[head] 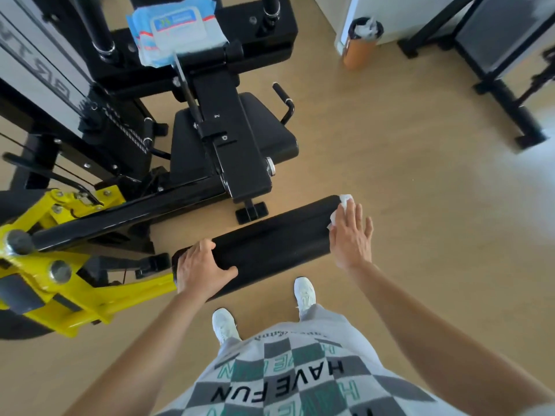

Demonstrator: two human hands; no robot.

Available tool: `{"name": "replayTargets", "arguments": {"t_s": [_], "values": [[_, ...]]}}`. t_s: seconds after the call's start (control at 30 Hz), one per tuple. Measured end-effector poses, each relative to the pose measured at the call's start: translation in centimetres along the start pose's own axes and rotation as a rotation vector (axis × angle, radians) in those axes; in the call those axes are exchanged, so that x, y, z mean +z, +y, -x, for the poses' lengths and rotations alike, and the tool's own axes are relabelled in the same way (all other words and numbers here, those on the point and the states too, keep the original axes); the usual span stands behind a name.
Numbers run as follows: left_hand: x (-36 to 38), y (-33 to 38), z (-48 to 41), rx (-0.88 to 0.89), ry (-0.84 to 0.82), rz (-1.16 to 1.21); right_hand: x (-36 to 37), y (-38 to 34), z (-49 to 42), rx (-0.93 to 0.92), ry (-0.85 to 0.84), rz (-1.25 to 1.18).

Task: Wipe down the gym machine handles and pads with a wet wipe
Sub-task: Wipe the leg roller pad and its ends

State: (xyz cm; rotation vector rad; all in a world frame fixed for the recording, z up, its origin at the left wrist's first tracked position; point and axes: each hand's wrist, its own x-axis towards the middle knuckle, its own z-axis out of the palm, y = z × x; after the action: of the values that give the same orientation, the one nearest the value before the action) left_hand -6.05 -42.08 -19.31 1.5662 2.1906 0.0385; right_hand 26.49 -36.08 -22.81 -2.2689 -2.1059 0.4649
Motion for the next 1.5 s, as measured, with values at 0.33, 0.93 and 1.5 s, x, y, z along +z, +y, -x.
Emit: {"name": "replayTargets", "arguments": {"t_s": [0.33, 0.93, 1.5], "values": [[0.1, -0.2, 1.3, 0.1, 0.03, -0.198, 2.1, -4.6, 3.7, -0.446, -0.047, 0.011], [1.2, -0.6, 0.8, 0.083, 0.094, 0.04, 1.1, -5.2, 2.7, -0.46, -0.044, -0.001], [1.2, -1.0, 0.7, 0.099, 0.093, 0.055, 0.2, 1.9, 0.9, -0.243, 0.032, 0.102]]}}
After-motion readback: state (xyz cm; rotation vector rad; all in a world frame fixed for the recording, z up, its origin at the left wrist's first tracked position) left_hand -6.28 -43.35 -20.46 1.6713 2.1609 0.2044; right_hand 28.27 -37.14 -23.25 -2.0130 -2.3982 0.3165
